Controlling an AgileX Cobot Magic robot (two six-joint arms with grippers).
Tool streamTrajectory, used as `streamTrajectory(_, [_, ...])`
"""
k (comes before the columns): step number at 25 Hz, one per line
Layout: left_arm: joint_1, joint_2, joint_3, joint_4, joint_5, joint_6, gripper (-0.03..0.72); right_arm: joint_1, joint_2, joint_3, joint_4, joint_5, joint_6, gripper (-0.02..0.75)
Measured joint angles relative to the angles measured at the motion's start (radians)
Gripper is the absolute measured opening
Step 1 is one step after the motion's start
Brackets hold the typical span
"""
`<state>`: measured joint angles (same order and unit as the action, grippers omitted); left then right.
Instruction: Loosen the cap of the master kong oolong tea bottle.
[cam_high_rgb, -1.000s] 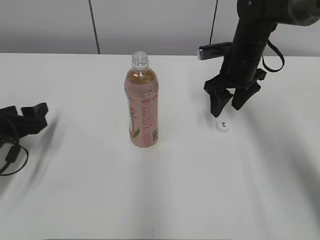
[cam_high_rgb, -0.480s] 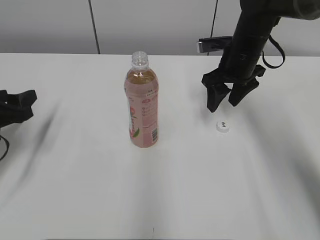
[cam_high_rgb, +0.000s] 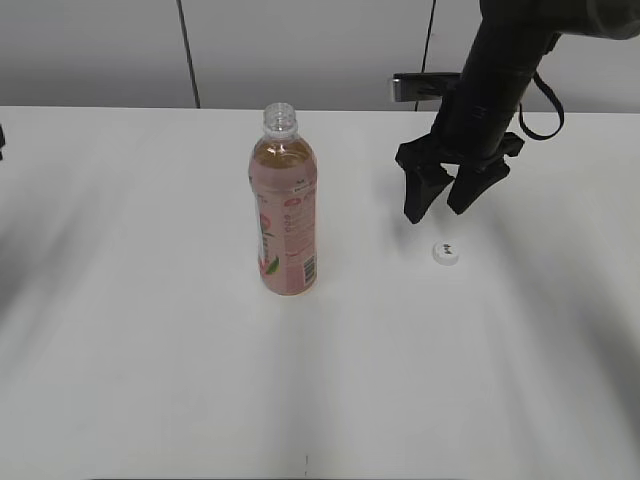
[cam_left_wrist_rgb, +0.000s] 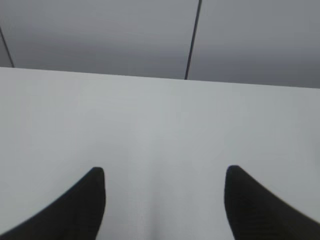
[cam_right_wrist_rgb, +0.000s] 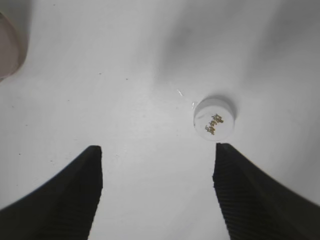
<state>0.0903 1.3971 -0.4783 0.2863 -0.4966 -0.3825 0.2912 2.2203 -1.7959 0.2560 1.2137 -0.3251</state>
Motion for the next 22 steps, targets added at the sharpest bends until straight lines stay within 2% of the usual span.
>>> streamTrajectory(4, [0.0,-0.13,-0.121,-0.046,0.326,-0.009,0.455,0.0,0.0,0.0,0.004,0.0,0.0,0.523])
streamTrajectory(8, [0.0,-0.243,-0.208,-0.105,0.548,-0.013,0.447,0.0,0.0,0.0,0.005,0.0,0.0,0.523])
streamTrajectory(11, [0.0,-0.307,-0.248,-0.11,0.722,-0.009,0.416,0.0,0.0,0.0,0.006,0.0,0.009,0.523])
streamTrajectory(14, [0.0,-0.357,-0.256,-0.18,0.895,0.108,0.396,0.0,-0.012,0.0,0.006,0.009,0.015,0.523])
streamTrajectory(17, [0.0,-0.399,-0.256,-0.345,1.059,0.319,0.391,0.0,-0.039,0.0,0.006,0.009,0.017,0.523])
streamTrajectory(19, [0.0,-0.438,-0.256,-0.413,1.156,0.383,0.39,0.0,-0.053,0.0,0.006,0.009,0.019,0.523])
streamTrajectory(22, [0.0,-0.54,-0.256,-0.428,1.298,0.408,0.39,0.0,-0.065,0.0,0.007,0.009,0.021,0.523])
